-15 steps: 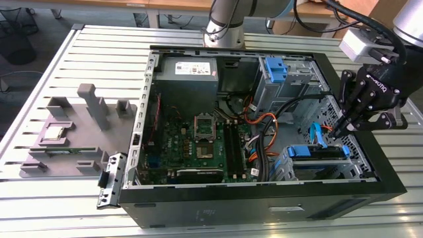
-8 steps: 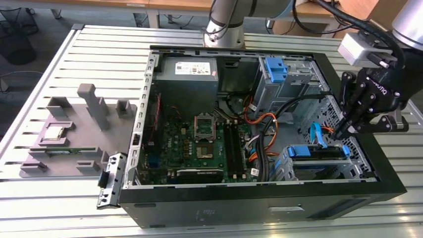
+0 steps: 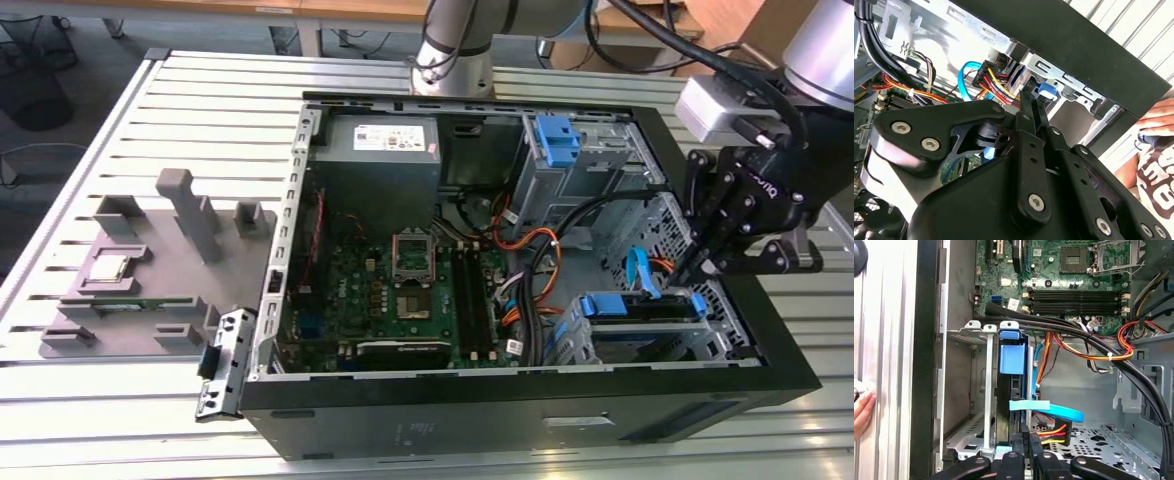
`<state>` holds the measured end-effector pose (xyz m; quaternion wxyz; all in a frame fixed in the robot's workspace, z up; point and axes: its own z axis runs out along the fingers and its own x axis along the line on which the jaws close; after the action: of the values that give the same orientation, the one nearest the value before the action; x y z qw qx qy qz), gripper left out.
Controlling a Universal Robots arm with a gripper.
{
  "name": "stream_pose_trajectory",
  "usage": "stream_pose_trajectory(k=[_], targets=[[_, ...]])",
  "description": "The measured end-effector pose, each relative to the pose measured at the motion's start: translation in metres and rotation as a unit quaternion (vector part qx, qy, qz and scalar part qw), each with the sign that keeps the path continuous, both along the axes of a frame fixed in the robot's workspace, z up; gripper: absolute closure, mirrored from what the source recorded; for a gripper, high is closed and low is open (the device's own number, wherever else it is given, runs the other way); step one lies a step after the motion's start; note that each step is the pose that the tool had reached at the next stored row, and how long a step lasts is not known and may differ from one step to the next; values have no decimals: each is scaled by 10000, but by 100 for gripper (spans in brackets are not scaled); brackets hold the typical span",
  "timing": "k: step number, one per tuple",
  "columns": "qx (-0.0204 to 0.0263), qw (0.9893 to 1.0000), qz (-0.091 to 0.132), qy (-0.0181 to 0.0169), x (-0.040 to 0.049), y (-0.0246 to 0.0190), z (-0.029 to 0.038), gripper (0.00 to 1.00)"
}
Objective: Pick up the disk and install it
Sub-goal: 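Insert the second disk wire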
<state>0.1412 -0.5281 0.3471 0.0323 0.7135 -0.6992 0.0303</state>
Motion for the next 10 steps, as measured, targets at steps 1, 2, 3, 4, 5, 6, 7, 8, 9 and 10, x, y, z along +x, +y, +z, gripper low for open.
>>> stream_pose_trajectory(k=[1,2,3,4,5,6,7,8,9,10], targets=[[2,10000,3,-19,-9,-5,-3,83],[3,10000,7,-40,-18,-10,-6,83],[4,10000,10,-60,-27,-14,-10,83],[6,10000,14,-80,-35,-18,-14,83],[8,9999,17,-100,-44,-23,-18,83],[10,9999,21,-120,-52,-27,-22,83],[11,9999,24,-139,-61,-31,-26,83],[13,9999,28,-160,-70,-36,-31,83],[15,9998,30,-179,-80,-40,-35,83],[16,9998,34,-198,-89,-44,-38,83]])
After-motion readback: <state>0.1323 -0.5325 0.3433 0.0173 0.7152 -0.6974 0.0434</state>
